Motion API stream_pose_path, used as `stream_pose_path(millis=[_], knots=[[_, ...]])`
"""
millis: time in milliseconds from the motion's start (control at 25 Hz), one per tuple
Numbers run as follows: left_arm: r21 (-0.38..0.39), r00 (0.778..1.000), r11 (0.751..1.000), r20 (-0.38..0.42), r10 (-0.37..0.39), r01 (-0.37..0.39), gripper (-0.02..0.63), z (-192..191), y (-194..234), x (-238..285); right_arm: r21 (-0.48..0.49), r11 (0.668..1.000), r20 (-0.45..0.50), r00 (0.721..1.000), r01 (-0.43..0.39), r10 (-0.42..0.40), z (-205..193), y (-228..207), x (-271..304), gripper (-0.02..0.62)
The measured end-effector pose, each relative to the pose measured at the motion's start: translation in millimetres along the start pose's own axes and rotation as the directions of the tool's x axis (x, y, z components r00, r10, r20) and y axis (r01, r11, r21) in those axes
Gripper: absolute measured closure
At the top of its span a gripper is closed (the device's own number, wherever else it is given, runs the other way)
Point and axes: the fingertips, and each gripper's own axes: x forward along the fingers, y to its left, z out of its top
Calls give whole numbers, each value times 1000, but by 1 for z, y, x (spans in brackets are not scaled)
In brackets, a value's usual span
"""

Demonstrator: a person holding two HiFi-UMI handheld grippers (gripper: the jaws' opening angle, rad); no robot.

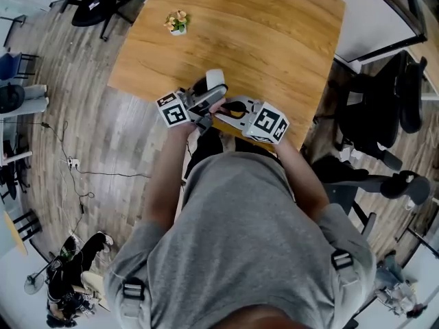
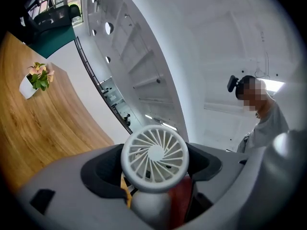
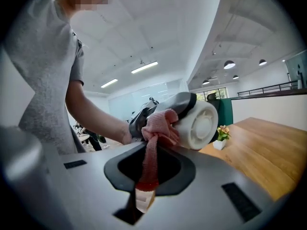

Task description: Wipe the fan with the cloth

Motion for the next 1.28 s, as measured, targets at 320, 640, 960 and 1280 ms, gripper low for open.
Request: stream_pose_path(millis=[320, 640, 960, 1280], knots=[[-28, 1000, 1000, -9, -11, 11, 216, 23, 26, -25, 37, 989, 20, 990, 140, -141, 6, -43, 15, 556], [5, 995, 1000, -100, -6, 6, 216, 31, 43, -48, 97, 954, 49, 956, 283, -288, 8, -85, 14, 557], [39, 983, 999, -181, 6, 1, 216, 47, 66, -71, 121, 898, 31, 902, 423, -430, 3, -114, 1, 557], [32, 971, 999, -240, 21, -14, 216, 50, 97, -89, 165, 811, 0, 822, 561, -569, -19, -126, -20, 558]])
